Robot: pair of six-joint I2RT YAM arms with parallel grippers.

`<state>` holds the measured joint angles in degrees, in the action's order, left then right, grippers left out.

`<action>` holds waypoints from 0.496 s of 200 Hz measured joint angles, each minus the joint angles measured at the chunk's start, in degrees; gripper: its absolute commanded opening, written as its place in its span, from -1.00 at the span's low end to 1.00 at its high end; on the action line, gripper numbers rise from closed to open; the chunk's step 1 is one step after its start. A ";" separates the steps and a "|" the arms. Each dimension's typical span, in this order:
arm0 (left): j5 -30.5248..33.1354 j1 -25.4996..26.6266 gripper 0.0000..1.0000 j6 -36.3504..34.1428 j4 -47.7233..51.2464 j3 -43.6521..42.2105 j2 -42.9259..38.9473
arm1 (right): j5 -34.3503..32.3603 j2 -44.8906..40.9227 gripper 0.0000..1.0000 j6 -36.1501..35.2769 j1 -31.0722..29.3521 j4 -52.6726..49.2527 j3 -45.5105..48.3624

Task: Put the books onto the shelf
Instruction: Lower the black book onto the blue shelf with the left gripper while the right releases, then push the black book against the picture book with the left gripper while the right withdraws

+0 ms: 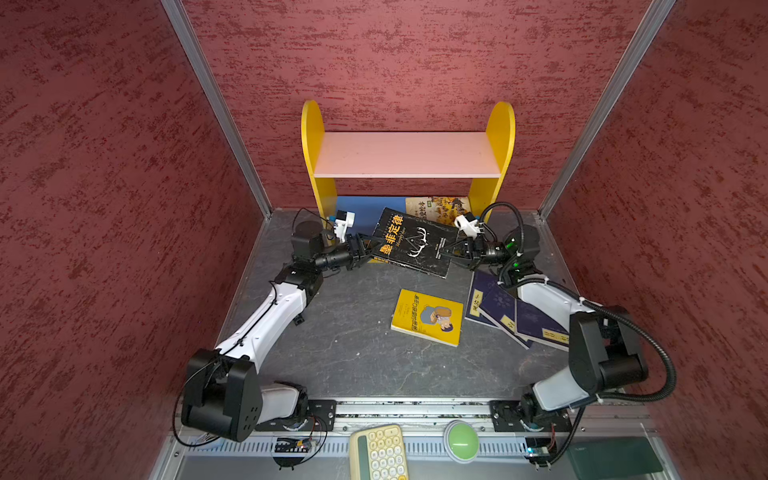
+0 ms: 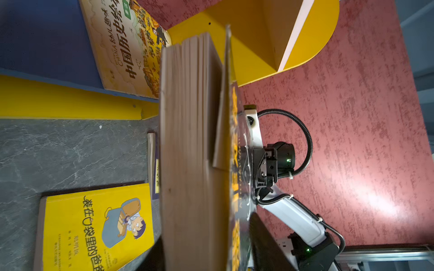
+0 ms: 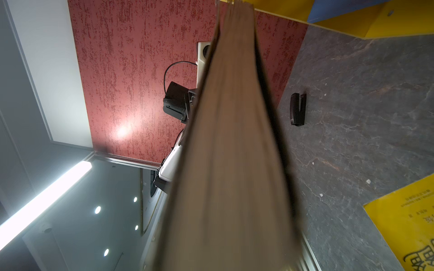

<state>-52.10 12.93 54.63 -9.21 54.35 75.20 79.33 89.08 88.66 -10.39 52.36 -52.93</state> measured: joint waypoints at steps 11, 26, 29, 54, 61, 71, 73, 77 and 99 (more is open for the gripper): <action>-0.17 -0.02 -0.64 -0.04 -0.52 0.11 0.46 | -0.04 0.68 -0.81 1.27 0.00 1.79 0.00; -0.04 -0.09 -0.75 0.28 -0.94 0.55 0.76 | -0.15 2.34 -0.80 3.67 0.02 5.27 0.00; 0.07 -0.07 -0.78 0.09 -1.03 0.68 0.76 | -0.13 2.84 -0.78 4.24 0.04 6.16 0.00; 1.51 -0.11 -1.00 0.37 -2.05 1.07 1.36 | -1.73 5.86 -0.46 7.85 0.22 10.51 0.00; 2.23 -0.04 -1.00 1.09 -2.60 1.05 1.79 | -3.17 6.49 -0.45 8.31 0.35 11.17 0.00; 3.50 0.35 -1.00 2.03 -4.04 0.98 2.64 | -5.44 7.28 -0.24 8.61 0.46 11.96 0.00; 3.72 0.44 -1.00 2.23 -4.31 0.96 2.80 | -6.01 7.37 -0.21 8.70 0.50 12.07 0.00; 4.44 0.68 -1.00 2.54 -4.92 0.94 3.21 | -6.93 7.54 -0.19 8.55 0.52 12.13 0.00; 8.39 2.54 -1.00 4.37 -8.17 0.87 5.46 | -13.44 7.13 0.08 6.25 1.20 11.13 0.70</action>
<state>-43.70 15.46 59.00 -17.39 55.22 80.66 65.89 96.20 94.91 -9.19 63.48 -52.23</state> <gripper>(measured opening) 0.168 0.482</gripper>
